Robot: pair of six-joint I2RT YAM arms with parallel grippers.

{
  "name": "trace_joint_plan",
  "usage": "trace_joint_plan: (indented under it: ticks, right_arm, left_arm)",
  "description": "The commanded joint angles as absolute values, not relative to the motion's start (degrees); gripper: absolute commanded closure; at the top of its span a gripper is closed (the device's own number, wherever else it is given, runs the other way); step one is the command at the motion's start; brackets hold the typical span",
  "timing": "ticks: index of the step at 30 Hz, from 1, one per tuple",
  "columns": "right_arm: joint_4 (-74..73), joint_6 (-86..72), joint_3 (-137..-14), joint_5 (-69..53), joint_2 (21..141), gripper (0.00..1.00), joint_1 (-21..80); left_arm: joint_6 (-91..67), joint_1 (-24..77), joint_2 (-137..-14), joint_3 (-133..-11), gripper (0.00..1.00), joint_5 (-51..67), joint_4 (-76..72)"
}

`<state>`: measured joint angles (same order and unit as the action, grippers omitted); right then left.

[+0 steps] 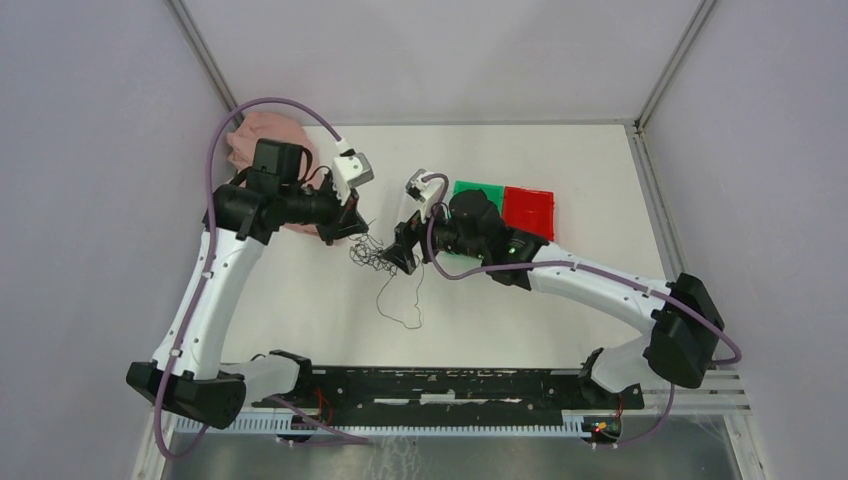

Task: Untangle the cables
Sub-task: Untie the cable.

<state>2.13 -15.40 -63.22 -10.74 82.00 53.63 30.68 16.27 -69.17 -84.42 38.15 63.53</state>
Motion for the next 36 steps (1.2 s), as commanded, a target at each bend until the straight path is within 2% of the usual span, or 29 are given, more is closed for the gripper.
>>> trace_joint_plan:
  ticks: [1,13,27,36]
  right_arm:
    - [8.52,-18.21,-66.45,-11.81,84.41,0.15,55.08]
    - [12.82,-17.47,-67.79,-1.21,91.10,0.21,58.42]
    - [19.98,-20.37,-52.26,5.21,90.75,0.27,58.42]
    - [23.21,-23.13,-41.84,7.68,87.15,0.37,58.36]
  left_arm:
    - [33.49,16.61,-66.79,-86.01,0.97,42.16,63.76]
    - [33.78,16.61,-65.20,-90.09,0.97,49.61,65.34]
    - [32.62,16.66,-61.45,-95.21,0.97,53.23,59.56]
    - [30.75,16.60,-59.51,-95.61,0.97,51.96,54.30]
